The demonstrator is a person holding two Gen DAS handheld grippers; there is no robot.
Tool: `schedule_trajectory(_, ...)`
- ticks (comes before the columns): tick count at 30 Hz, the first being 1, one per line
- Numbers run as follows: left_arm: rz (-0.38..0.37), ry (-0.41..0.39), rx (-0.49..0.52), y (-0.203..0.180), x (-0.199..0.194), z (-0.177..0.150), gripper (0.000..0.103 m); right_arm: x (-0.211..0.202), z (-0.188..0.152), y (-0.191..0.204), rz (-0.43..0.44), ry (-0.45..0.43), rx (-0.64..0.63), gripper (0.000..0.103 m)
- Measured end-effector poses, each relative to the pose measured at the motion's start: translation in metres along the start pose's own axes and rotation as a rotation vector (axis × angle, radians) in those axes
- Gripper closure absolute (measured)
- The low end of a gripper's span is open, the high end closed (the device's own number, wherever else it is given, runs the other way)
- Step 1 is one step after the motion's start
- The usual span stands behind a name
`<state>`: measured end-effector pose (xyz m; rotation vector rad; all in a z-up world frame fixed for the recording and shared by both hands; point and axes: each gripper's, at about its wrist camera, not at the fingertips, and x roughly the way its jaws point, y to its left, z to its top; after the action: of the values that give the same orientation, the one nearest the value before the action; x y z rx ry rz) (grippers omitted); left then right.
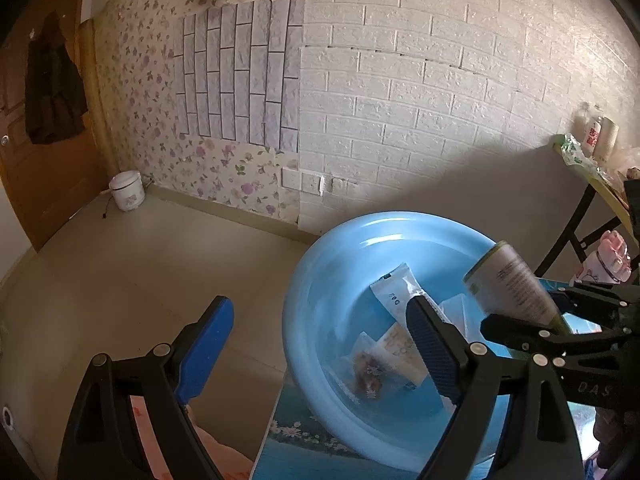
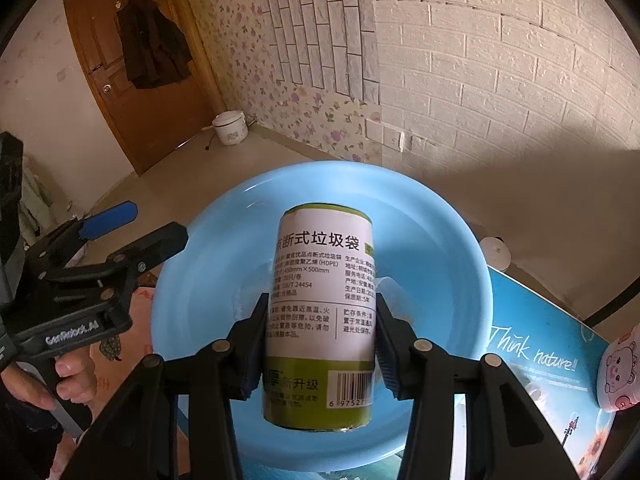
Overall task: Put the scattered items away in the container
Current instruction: 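Open the left tool to drop the snack bag while the right tool releases the can, then move both tools from the basin toward the pink figurine and clear floss-pick box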
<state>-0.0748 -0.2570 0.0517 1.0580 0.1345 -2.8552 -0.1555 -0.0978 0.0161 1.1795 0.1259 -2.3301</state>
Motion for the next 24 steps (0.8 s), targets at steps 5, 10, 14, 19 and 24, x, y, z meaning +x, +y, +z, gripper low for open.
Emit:
schedule_trajectory(5,-0.006,0.005,0.008,-0.002,-0.001,0.001,0.015,-0.017,0.004,0.006,-0.002,-0.062,-0.019,0.030)
schedule_trajectory(10,-0.016,-0.012,0.016,-0.008,-0.012,0.002,0.015,-0.026,0.001,0.002,-0.001,-0.067,0.002,0.031)
schedule_trajectory(14,-0.028,-0.007,0.030,-0.018,-0.015,-0.002,0.015,-0.033,-0.010,-0.008,-0.010,-0.062,0.040,0.031)
schedule_trajectory(19,-0.051,0.001,0.054,-0.038,-0.019,-0.007,0.015,-0.044,-0.020,-0.025,-0.026,-0.069,0.089,0.031)
schedule_trajectory(24,-0.069,0.000,0.080,-0.057,-0.026,-0.011,0.015,-0.063,-0.028,-0.043,-0.040,-0.096,0.126,0.031)
